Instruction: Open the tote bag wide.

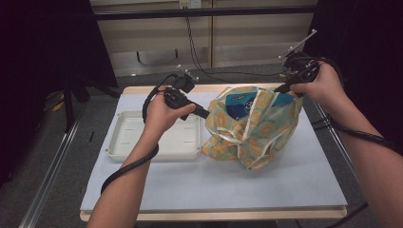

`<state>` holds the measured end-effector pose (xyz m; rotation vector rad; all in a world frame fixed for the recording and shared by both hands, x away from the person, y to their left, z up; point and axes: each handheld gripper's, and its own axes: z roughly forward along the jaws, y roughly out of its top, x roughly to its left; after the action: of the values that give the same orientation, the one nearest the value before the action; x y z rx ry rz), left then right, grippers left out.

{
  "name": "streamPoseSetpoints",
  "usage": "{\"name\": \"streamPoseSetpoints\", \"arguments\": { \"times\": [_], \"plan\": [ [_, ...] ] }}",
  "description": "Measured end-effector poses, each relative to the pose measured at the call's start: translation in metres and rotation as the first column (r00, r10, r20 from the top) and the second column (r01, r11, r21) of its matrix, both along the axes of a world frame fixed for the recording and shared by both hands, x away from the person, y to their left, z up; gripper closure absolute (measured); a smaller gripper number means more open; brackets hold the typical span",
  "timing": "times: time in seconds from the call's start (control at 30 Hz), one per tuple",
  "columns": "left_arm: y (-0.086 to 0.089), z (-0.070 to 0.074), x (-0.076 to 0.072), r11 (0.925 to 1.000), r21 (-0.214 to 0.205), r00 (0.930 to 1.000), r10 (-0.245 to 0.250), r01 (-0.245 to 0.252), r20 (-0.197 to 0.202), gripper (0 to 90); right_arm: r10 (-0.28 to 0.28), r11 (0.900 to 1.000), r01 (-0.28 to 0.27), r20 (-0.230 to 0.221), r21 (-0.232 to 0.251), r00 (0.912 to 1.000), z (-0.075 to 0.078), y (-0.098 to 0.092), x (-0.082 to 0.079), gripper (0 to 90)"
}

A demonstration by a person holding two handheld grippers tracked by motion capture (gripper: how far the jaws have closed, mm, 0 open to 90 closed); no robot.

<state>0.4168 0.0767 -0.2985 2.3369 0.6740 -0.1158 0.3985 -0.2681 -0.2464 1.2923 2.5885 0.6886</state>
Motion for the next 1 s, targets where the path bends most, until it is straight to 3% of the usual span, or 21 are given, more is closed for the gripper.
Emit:
{"name": "streamPoseSetpoints", "arguments": {
  "times": [0.47,0.6,0.67,0.77,0.8,0.93,0.97,1.0],
  "plan": [
    [-0.009,0.012,-0.02,0.9978,-0.002,0.9961,-0.067,0.067,0.058,54.7,-0.007,0.9999,0.007,-0.005,-0.009,1.0,-0.001,0.001,-0.004,90.0],
    [-0.014,0.005,-0.024,0.996,-0.03,0.9956,-0.083,0.085,0.044,53.2,-0.017,0.9998,0.017,-0.016,-0.012,0.9997,0.0,0.0,-0.004,90.0],
    [-0.019,0.002,-0.025,0.9952,-0.017,0.9943,-0.095,0.096,0.048,52.6,-0.013,0.9999,0.013,-0.012,-0.008,0.9998,0.0,0.001,-0.004,90.0],
    [-0.026,-0.001,-0.027,0.9935,-0.032,0.9928,-0.108,0.11,0.053,49.3,-0.019,0.9998,0.019,-0.02,0.005,0.9996,-0.004,0.001,-0.004,90.0],
    [-0.03,-0.001,-0.029,0.9902,-0.014,0.9875,-0.138,0.139,0.077,48.3,-0.013,0.9999,0.014,-0.017,0.009,0.9998,-0.005,0.001,-0.004,90.0],
    [-0.034,-0.003,-0.033,0.9882,-0.007,0.9851,-0.152,0.153,0.08,46.0,-0.013,0.9999,0.013,-0.019,0.01,0.9997,-0.005,0.001,-0.004,90.0],
    [-0.036,-0.005,-0.035,0.9863,-0.027,0.9842,-0.16,0.163,0.075,46.2,-0.02,0.9998,0.02,-0.021,0.003,0.9996,-0.005,0.001,-0.005,90.0],
    [-0.036,-0.005,-0.035,0.9853,-0.011,0.9827,-0.169,0.171,0.075,46.1,-0.02,0.9998,0.02,-0.019,0.004,0.9996,-0.005,0.001,-0.005,90.0]
  ]
}}
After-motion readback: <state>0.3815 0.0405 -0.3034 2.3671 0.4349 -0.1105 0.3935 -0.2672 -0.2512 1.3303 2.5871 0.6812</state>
